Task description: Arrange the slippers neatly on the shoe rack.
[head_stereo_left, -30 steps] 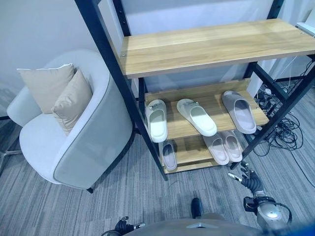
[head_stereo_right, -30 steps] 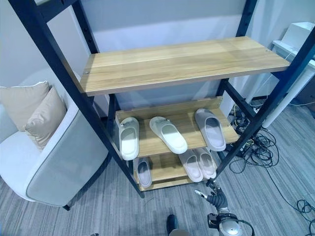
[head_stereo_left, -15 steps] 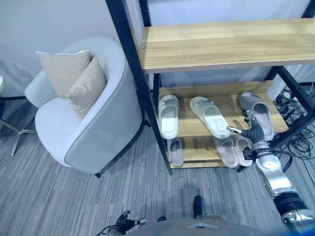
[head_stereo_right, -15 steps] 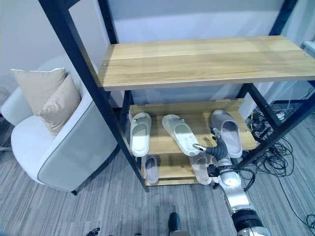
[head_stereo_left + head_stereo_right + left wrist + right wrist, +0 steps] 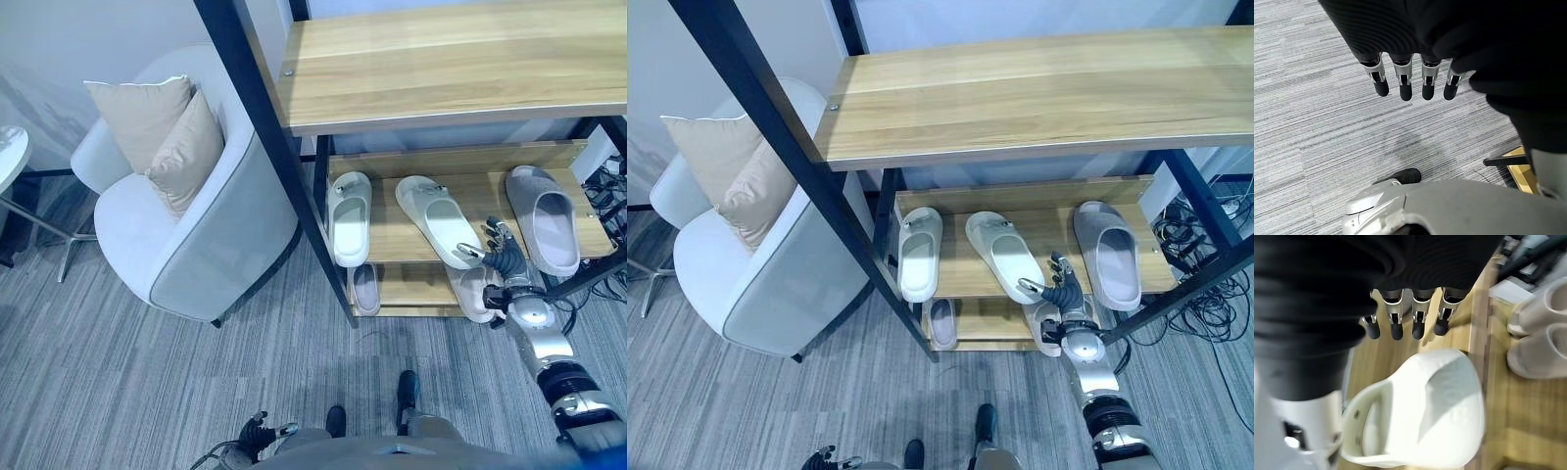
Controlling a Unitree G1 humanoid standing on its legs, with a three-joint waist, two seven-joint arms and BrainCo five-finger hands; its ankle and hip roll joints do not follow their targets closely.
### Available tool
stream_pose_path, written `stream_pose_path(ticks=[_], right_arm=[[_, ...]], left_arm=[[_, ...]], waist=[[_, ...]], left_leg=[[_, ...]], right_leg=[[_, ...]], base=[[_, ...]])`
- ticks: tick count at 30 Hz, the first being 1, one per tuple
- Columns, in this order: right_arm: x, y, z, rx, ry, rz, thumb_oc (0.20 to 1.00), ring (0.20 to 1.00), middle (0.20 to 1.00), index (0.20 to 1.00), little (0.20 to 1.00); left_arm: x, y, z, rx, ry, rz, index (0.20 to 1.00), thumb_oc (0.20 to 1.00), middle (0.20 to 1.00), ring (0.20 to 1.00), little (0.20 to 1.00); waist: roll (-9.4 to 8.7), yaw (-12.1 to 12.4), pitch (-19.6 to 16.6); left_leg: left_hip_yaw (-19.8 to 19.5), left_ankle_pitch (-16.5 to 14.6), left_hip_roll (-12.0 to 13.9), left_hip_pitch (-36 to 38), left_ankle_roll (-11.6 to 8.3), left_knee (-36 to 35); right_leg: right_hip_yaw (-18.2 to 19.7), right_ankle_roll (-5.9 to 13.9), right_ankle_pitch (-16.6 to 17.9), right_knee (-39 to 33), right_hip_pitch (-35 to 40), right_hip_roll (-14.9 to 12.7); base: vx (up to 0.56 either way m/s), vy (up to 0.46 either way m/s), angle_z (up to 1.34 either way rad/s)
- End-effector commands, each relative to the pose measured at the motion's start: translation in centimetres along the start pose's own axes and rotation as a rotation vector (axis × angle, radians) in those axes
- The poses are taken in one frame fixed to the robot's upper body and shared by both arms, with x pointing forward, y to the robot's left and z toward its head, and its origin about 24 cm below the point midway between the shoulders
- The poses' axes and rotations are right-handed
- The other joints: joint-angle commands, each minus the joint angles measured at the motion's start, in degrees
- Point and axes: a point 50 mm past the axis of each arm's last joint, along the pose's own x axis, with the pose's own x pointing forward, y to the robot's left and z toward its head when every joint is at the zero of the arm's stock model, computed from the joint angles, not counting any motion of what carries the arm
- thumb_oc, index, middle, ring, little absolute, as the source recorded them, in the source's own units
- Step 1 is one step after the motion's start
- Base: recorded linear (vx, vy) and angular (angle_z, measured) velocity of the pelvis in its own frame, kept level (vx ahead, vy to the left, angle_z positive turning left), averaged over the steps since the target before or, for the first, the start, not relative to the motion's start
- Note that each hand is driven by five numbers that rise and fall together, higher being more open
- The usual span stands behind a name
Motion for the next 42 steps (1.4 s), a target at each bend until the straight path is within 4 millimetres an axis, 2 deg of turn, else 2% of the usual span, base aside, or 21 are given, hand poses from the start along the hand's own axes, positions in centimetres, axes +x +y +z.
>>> stream_pose_path(ticks=[1,13,17,23,26,29,32,37,42], right_arm=[[-0.1,1.6,1.1,0.092,-0.064,0.067,1.000,1.000,1.000,1.000,1.000],[-0.7,2.9,0.5,0.103,-0.041,0.129,1.000,1.000,1.000,1.000,1.000],[-0.6,4.2,1.4,0.096,-0.077,0.173,1.000,1.000,1.000,1.000,1.000],[-0.4,5.1,2.1,0.098,-0.103,0.206,1.000,1.000,1.000,1.000,1.000],[-0.4,4.6,2.3,0.087,-0.118,0.159,1.000,1.000,1.000,1.000,1.000],[-0.4,1.9,1.6,0.101,-0.098,-0.012,1.000,1.000,1.000,1.000,1.000],[-0.3,0.7,1.4,0.115,-0.090,-0.079,1.000,1.000,1.000,1.000,1.000],[0.7,0.0,2.0,0.119,-0.095,-0.108,1.000,1.000,1.000,1.000,1.000],[2.1,0.5,2.8,0.101,-0.085,-0.068,1.000,1.000,1.000,1.000,1.000]], left_arm=[[0.2,0.4,0.3,0.038,0.008,0.023,1.000,1.000,1.000,1.000,1.000],[0.1,-0.2,0.3,0.075,0.004,-0.007,1.000,1.000,1.000,1.000,1.000],[0.1,0.0,0.0,0.076,0.013,0.000,1.000,1.000,1.000,1.000,1.000],[0.1,0.1,0.2,0.081,0.008,0.002,1.000,1.000,1.000,1.000,1.000],[0.1,-0.1,0.0,0.071,0.013,0.000,1.000,1.000,1.000,1.000,1.000],[0.0,-0.2,-0.3,0.049,0.028,0.012,1.000,1.000,1.000,1.000,1.000],[0.0,-0.2,-0.4,0.049,0.031,0.011,1.000,1.000,1.000,1.000,1.000],[0.0,-0.2,-0.5,0.051,0.031,0.008,1.000,1.000,1.000,1.000,1.000],[0.0,0.1,-0.3,0.043,0.027,0.015,1.000,1.000,1.000,1.000,1.000]], waist=[[-3.19,1.12,-0.81],[-3.59,1.48,-0.89],[-4.03,2.30,-0.91],[-4.27,3.00,-0.81],[-4.28,3.17,-0.84],[-4.07,2.99,-0.82],[-3.92,2.99,-0.76],[-3.71,3.51,-0.56],[-3.79,4.48,-0.37]], left_leg=[[-0.78,2.24,-0.64,-4.36,-2.50,0.19],[-1.21,2.03,-0.76,-4.13,-2.47,0.19],[-1.60,2.01,-0.98,-4.53,-2.49,0.19],[-1.95,2.09,-0.98,-4.67,-2.54,0.19],[-2.14,2.03,-0.98,-4.62,-2.56,0.19],[-2.51,1.95,-1.06,-4.76,-2.69,0.19],[-2.73,2.03,-1.07,-5.06,-2.79,0.19],[-2.99,2.40,-1.13,-6.09,-2.97,0.19],[-3.20,2.87,-1.27,-7.00,-3.20,0.19]], right_leg=[[1.20,6.26,-8.18,0.62,7.70,-2.61],[0.55,6.45,-8.47,0.62,8.40,-2.94],[-0.03,6.47,-8.50,0.62,8.25,-3.05],[-0.41,6.50,-8.66,0.62,8.28,-3.08],[-0.70,6.49,-8.77,0.62,8.38,-3.06],[-1.19,6.45,-9.00,0.62,8.50,-3.08],[-1.50,6.48,-9.03,0.62,8.32,-3.12],[-2.01,6.54,-9.05,0.62,7.54,-3.19],[-2.53,6.53,-8.95,0.62,6.88,-3.22]], base=[[0.00,0.000,0.00],[0.00,0.005,0.01],[0.01,0.030,0.12],[0.00,0.003,0.01],[0.01,0.003,0.01],[0.04,0.008,0.10],[0.02,-0.004,0.10],[0.01,-0.005,0.06],[0.01,-0.004,0.05]])
